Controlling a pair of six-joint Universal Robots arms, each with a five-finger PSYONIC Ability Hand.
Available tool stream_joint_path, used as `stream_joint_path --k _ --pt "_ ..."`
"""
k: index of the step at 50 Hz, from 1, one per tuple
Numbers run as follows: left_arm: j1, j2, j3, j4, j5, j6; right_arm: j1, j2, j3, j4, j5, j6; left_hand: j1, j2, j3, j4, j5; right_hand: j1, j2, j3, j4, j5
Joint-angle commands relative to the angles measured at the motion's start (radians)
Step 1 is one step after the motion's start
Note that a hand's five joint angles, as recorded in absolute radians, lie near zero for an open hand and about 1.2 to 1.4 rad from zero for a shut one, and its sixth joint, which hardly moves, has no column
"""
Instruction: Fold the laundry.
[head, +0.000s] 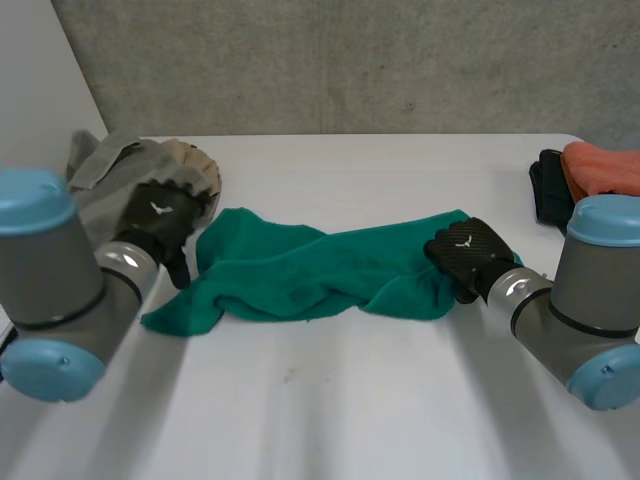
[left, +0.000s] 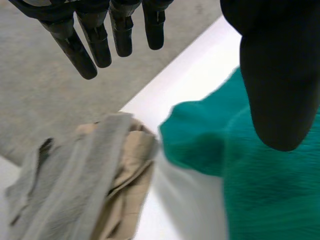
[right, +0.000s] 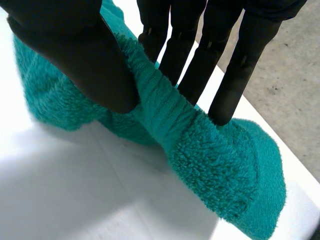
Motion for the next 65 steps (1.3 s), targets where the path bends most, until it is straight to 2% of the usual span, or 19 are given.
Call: stream_joint_path --k 1,5,11,23,26,30,34,40,41,44,45,47,48,49,51,52,56,60,65 --pt "0.095 -0.005 0.100 -0.137 0.019 -0.119 0.001 -0.033 0.008 0.062 -0.013 0.008 0.061 0.047 0.045 0.052 0.051 0.265 0.213 0.207 0.200 0.227" --pt "0.134 -0.061 0.174 -0.275 0.093 -0.196 -0.021 -0.051 0.026 0.074 -0.032 0.005 0.161 0.146 0.144 0.152 0.150 0.265 0.213 0.207 0.200 0.227" --pt "0.155 -0.159 0.249 -0.404 0.156 -0.219 -0.047 -0.075 0.052 0.076 -0.061 -0.011 0.261 0.246 0.244 0.252 0.250 0.265 0.213 0.207 0.200 0.227" --pt "0.124 -0.262 0.315 -0.467 0.173 -0.238 -0.062 -0.079 0.064 0.077 -0.067 -0.030 0.296 0.281 0.279 0.287 0.285 0.265 0.213 0.207 0.200 0.227" --pt "0.106 -0.287 0.331 -0.470 0.167 -0.236 -0.065 -0.080 0.066 0.080 -0.068 -0.030 0.390 0.375 0.373 0.381 0.379 0.265 0.213 0.207 0.200 0.227" --pt "0.088 -0.307 0.357 -0.481 0.139 -0.233 -0.073 -0.092 0.075 0.108 -0.090 -0.031 0.780 0.765 0.763 0.771 0.769 0.265 0.213 0.207 0.200 0.227" --pt "0.077 -0.311 0.392 -0.493 0.088 -0.232 -0.093 -0.120 0.089 0.169 -0.143 -0.042 1.153 1.138 1.136 1.144 1.142 0.265 0.213 0.207 0.200 0.227" --pt "0.055 -0.299 0.479 -0.512 -0.022 -0.232 -0.119 -0.189 0.126 0.377 -0.315 -0.146 1.180 1.165 1.163 1.171 1.169 0.265 0.213 0.207 0.200 0.227" --pt "0.049 -0.279 0.505 -0.516 -0.040 -0.232 -0.116 -0.200 0.136 0.467 -0.364 -0.206 1.180 1.165 1.163 1.171 1.169 0.265 0.213 0.207 0.200 0.227" --pt "0.040 -0.246 0.542 -0.520 -0.051 -0.228 -0.105 -0.203 0.150 0.618 -0.421 -0.326 1.180 1.165 1.163 1.171 1.169 0.265 0.213 0.207 0.200 0.227" --pt "0.028 -0.220 0.571 -0.523 -0.050 -0.228 -0.093 -0.192 0.155 0.699 -0.435 -0.420 1.180 1.165 1.163 1.171 1.169 0.236 0.184 0.177 0.170 0.198" --pt "0.016 -0.192 0.599 -0.526 -0.047 -0.227 -0.084 -0.184 0.146 0.766 -0.429 -0.511 1.180 1.165 1.163 1.171 1.169 -0.053 -0.106 -0.112 -0.119 -0.091" --pt "0.008 -0.178 0.613 -0.527 -0.048 -0.225 -0.079 -0.180 0.133 0.775 -0.421 -0.543 1.180 1.165 1.163 1.171 1.169 -0.224 -0.276 -0.282 -0.289 -0.261" --pt "-0.010 -0.152 0.643 -0.532 -0.053 -0.219 -0.073 -0.178 0.103 0.751 -0.402 -0.541 1.180 1.165 1.163 1.171 1.169 -0.533 -0.586 -0.592 -0.599 -0.571" --pt "-0.027 -0.127 0.673 -0.533 -0.054 -0.207 -0.067 -0.178 0.060 0.703 -0.369 -0.467 1.180 1.165 1.163 1.171 1.169 -0.715 -0.767 -0.774 -0.781 -0.753" --pt "-0.044 -0.105 0.694 -0.535 -0.053 -0.192 -0.065 -0.172 0.007 0.645 -0.334 -0.361 1.180 1.165 1.163 1.171 1.169 -0.809 -0.861 -0.867 -0.874 -0.846" --pt "-0.087 -0.042 0.723 -0.530 -0.056 -0.143 -0.081 -0.178 -0.125 0.513 -0.254 -0.040 1.180 1.165 1.163 1.171 1.169 -0.915 -0.967 -0.973 -0.981 -0.953" --pt "-0.135 0.029 0.711 -0.517 -0.051 -0.089 -0.084 -0.145 -0.242 0.441 -0.204 0.202 1.180 1.165 1.163 1.171 1.169 -0.956 -1.009 -1.015 -1.022 -0.994" --pt "-0.179 0.107 0.653 -0.466 -0.045 -0.023 -0.045 -0.031 -0.383 0.479 -0.167 0.248 1.180 1.165 1.163 1.171 1.169 -0.956 -1.009 -1.015 -1.022 -0.994"
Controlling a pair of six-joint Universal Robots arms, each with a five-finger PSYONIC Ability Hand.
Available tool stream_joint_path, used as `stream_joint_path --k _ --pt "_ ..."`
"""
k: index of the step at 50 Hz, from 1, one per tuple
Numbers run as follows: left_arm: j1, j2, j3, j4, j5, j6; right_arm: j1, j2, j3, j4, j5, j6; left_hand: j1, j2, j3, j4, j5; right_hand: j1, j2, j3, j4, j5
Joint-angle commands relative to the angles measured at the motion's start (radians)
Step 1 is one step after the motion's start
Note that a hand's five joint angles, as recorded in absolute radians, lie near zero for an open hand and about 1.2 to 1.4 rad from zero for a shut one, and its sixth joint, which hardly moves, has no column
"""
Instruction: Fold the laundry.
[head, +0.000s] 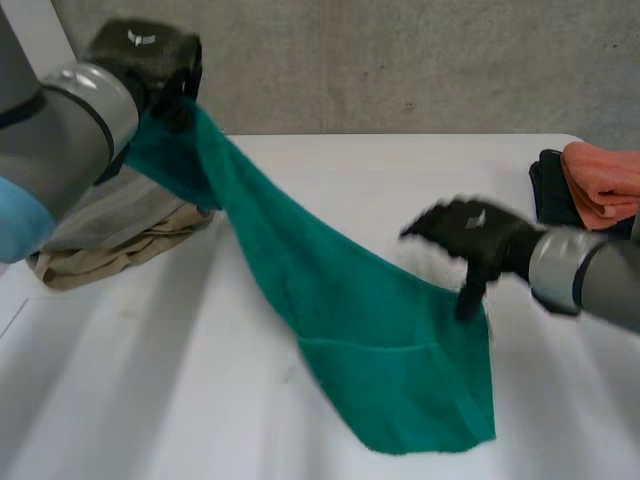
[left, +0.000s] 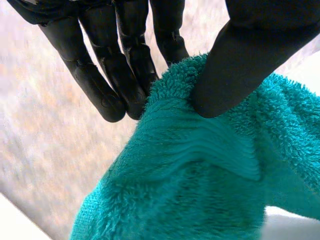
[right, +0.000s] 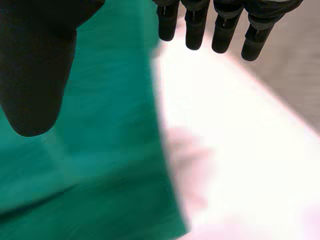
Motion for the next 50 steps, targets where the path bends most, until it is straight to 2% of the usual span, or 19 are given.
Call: stream_joint_path --k 1,7,11,14,15,17,19,24,27,32,34,37,42,44,50 --pt "-0.071 0.126 -0.080 0.070 0.011 0.104 0.043 0.148 -0.229 -0.004 0.076 0.198 0.253 0.203 0.212 0.203 0.235 -0.056 -0.037 -0.037 -0.036 -0.050" --pt "-0.101 0.252 -0.229 0.217 0.045 0.190 0.118 0.370 -0.438 0.082 0.144 0.190 0.253 0.203 0.212 0.203 0.235 -0.056 -0.037 -0.037 -0.036 -0.050" --pt "-0.101 0.309 -0.318 0.334 0.074 0.228 0.156 0.504 -0.530 0.172 0.124 0.197 0.253 0.203 0.212 0.203 0.235 -0.056 -0.037 -0.037 -0.036 -0.050" --pt "-0.091 0.338 -0.373 0.417 0.095 0.245 0.170 0.581 -0.601 0.218 0.104 0.200 0.253 0.203 0.212 0.203 0.235 0.348 0.367 0.367 0.367 0.353" --pt "-0.084 0.348 -0.394 0.448 0.103 0.250 0.170 0.602 -0.640 0.223 0.104 0.206 0.253 0.203 0.212 0.203 0.235 0.727 0.746 0.746 0.747 0.733" --pt "-0.072 0.355 -0.411 0.477 0.111 0.250 0.167 0.610 -0.687 0.217 0.109 0.223 0.253 0.203 0.212 0.203 0.235 1.164 1.183 1.183 1.183 1.169" --pt "-0.046 0.358 -0.425 0.512 0.121 0.247 0.152 0.608 -0.763 0.198 0.128 0.276 0.253 0.203 0.212 0.203 0.235 1.166 1.185 1.185 1.186 1.171" --pt "-0.006 0.355 -0.422 0.544 0.122 0.230 0.138 0.556 -0.891 0.160 0.170 0.393 0.253 0.203 0.212 0.203 0.235 1.166 1.185 1.185 1.186 1.171" --pt "0.010 0.333 -0.393 0.563 0.115 0.220 0.118 0.487 -0.932 0.090 0.237 0.424 0.253 0.203 0.212 0.203 0.235 1.166 1.185 1.185 1.186 1.171" --pt "0.031 0.252 -0.298 0.581 0.076 0.219 0.075 0.319 -0.882 -0.149 0.401 0.398 0.253 0.203 0.212 0.203 0.235 1.166 1.185 1.185 1.186 1.171" --pt "0.040 0.227 -0.269 0.586 0.053 0.219 0.060 0.270 -0.850 -0.219 0.414 0.390 0.253 0.203 0.212 0.203 0.235 1.166 1.185 1.185 1.186 1.171" --pt "0.054 0.188 -0.209 0.587 0.002 0.214 0.037 0.185 -0.779 -0.318 0.388 0.378 0.253 0.203 0.212 0.203 0.235 1.166 1.185 1.185 1.186 1.171" --pt "0.071 0.143 -0.183 0.580 -0.049 0.191 0.015 0.095 -0.652 -0.312 0.317 0.362 0.253 0.203 0.212 0.203 0.235 1.166 1.185 1.185 1.186 1.171" --pt "0.070 0.126 -0.207 0.569 -0.047 0.171 0.007 0.062 -0.563 -0.280 0.270 0.341 0.253 0.203 0.212 0.203 0.235 1.166 1.185 1.185 1.186 1.171" --pt "0.053 0.089 -0.359 0.543 -0.003 0.136 -0.022 0.019 -0.307 -0.248 0.201 0.260 0.253 0.203 0.212 0.203 0.235 1.166 1.185 1.185 1.186 1.171"
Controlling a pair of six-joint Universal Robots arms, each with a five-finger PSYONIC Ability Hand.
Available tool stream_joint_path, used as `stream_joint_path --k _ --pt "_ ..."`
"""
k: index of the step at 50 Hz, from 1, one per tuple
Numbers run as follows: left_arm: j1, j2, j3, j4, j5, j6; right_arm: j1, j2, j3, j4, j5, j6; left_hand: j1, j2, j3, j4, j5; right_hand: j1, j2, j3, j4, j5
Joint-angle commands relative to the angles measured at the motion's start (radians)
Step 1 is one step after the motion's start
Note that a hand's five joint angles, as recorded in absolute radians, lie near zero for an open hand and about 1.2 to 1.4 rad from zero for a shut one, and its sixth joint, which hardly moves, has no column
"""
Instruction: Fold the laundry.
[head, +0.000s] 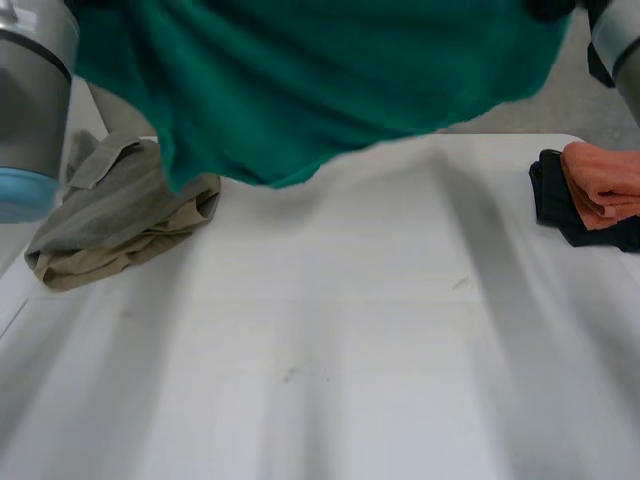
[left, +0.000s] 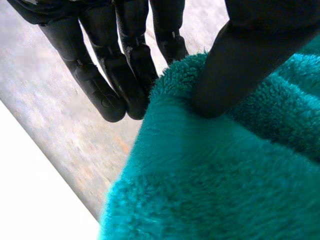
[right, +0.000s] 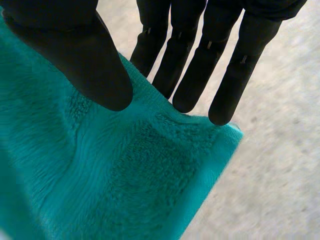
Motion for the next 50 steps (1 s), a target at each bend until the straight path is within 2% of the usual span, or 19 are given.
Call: stream_joint_path --k 1,6,12,16,17,20,22,24,32,39,43,50 --pt "-0.021 -0.048 -0.200 -0.028 0.053 -0.040 -0.030 -0.050 0.341 0.053 -0.102 -0.117 0.253 0.201 0.207 0.198 0.235 0.252 0.221 0.207 0.199 0.234" --pt "-0.028 -0.094 -0.362 -0.019 0.094 -0.040 -0.051 -0.041 0.567 0.033 -0.135 -0.237 0.253 0.201 0.207 0.198 0.235 0.252 0.221 0.207 0.199 0.234" --pt "-0.014 -0.194 -0.454 0.012 0.132 -0.023 -0.065 0.048 0.695 -0.032 -0.181 -0.303 0.253 0.201 0.207 0.198 0.235 0.252 0.221 0.207 0.199 0.234" --pt "0.011 -0.255 -0.453 0.001 0.123 -0.009 -0.058 0.082 0.716 -0.036 -0.187 -0.317 -0.030 -0.083 -0.076 -0.085 -0.049 0.252 0.221 0.207 0.199 0.234" --pt "0.021 -0.266 -0.453 -0.014 0.122 -0.012 -0.056 0.082 0.721 -0.036 -0.185 -0.317 -0.159 -0.212 -0.205 -0.214 -0.178 0.252 0.221 0.207 0.199 0.234" --pt "0.031 -0.272 -0.453 -0.034 0.123 -0.017 -0.054 0.080 0.722 -0.036 -0.185 -0.311 -0.312 -0.365 -0.358 -0.367 -0.331 0.252 0.221 0.207 0.199 0.234" --pt "0.037 -0.278 -0.451 -0.054 0.119 -0.026 -0.054 0.077 0.724 -0.037 -0.185 -0.301 -0.547 -0.600 -0.593 -0.602 -0.566 0.252 0.221 0.207 0.199 0.234" --pt "0.044 -0.277 -0.454 -0.063 0.117 -0.038 -0.056 0.075 0.724 -0.040 -0.185 -0.292 -0.612 -0.665 -0.658 -0.667 -0.631 0.252 0.221 0.207 0.199 0.234" --pt "0.083 -0.268 -0.450 -0.079 0.122 -0.121 -0.070 0.075 0.724 -0.040 -0.185 -0.280 -0.647 -0.700 -0.694 -0.703 -0.666 0.252 0.221 0.207 0.199 0.234" --pt "0.138 -0.254 -0.440 -0.169 0.139 -0.193 -0.079 0.077 0.724 -0.037 -0.185 -0.288 -0.650 -0.703 -0.697 -0.706 -0.669 0.252 0.221 0.207 0.199 0.234" --pt "0.184 -0.246 -0.428 -0.209 0.175 -0.230 -0.084 0.077 0.724 -0.039 -0.185 -0.294 -0.624 -0.677 -0.670 -0.679 -0.643 0.252 0.221 0.207 0.199 0.234" --pt "0.236 -0.255 -0.411 -0.312 0.295 -0.267 -0.087 0.075 0.719 -0.039 -0.185 -0.306 -0.486 -0.539 -0.532 -0.541 -0.505 0.252 0.221 0.207 0.199 0.234"
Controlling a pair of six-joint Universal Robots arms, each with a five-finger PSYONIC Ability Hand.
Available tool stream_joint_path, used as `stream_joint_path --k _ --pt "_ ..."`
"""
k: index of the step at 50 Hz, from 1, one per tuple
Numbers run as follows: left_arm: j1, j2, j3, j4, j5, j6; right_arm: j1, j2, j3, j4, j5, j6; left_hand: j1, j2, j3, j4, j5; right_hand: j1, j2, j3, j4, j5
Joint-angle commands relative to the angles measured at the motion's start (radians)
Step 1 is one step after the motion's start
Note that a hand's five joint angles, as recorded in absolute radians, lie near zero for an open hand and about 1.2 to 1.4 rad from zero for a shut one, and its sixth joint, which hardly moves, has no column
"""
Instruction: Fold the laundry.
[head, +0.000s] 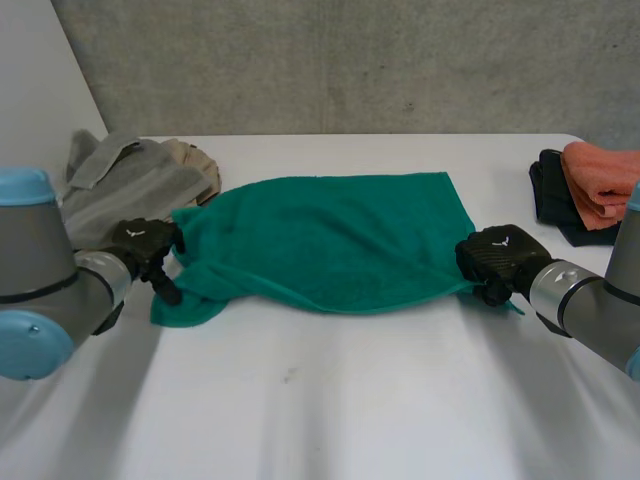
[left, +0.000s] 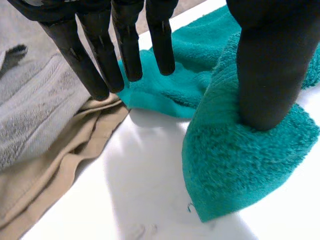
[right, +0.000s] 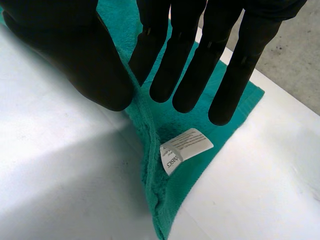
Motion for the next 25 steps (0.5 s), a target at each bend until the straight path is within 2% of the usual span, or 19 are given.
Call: stream_joint_path --k 1,4,5,8,9,16,23,24,25 --pt "0.047 -0.014 0.020 -0.110 0.126 -0.027 -0.005 -0.001 -0.004 -0.002 0.002 -0.011 0.207 0.212 0.207 0.213 0.212 0.252 0.221 0.207 0.198 0.234" --pt "0.047 -0.028 0.027 -0.140 0.147 -0.024 -0.006 -0.001 -0.007 0.000 0.002 -0.016 0.267 0.271 0.266 0.272 0.271 0.252 0.221 0.207 0.198 0.234" --pt "0.046 -0.040 0.032 -0.156 0.151 -0.020 -0.008 -0.003 -0.011 0.003 0.002 -0.017 0.348 0.353 0.348 0.354 0.353 0.252 0.221 0.207 0.198 0.234" --pt "0.042 -0.059 0.043 -0.177 0.141 -0.009 -0.012 -0.009 -0.019 0.010 0.003 -0.017 0.644 0.649 0.644 0.650 0.649 0.252 0.221 0.207 0.198 0.234" --pt "0.039 -0.062 0.049 -0.186 0.129 0.005 -0.015 -0.018 -0.024 0.023 0.002 -0.019 0.898 0.902 0.898 0.904 0.902 0.252 0.221 0.207 0.198 0.234" --pt "0.013 0.018 0.052 -0.259 0.075 0.069 -0.035 -0.109 -0.053 0.159 -0.005 -0.095 0.901 0.905 0.900 0.906 0.905 0.252 0.221 0.207 0.198 0.234" --pt "-0.048 0.289 -0.002 -0.400 0.069 0.146 -0.086 -0.270 -0.068 0.625 0.014 -0.439 0.901 0.905 0.900 0.906 0.905 0.252 0.221 0.207 0.198 0.234" --pt "-0.072 0.338 -0.020 -0.443 0.066 0.186 -0.097 -0.286 -0.062 0.747 0.024 -0.533 0.901 0.905 0.900 0.906 0.905 0.252 0.221 0.207 0.198 0.234" --pt "-0.085 0.357 -0.031 -0.460 0.065 0.212 -0.101 -0.294 -0.059 0.798 0.031 -0.578 0.901 0.905 0.900 0.906 0.905 0.252 0.221 0.207 0.198 0.234"
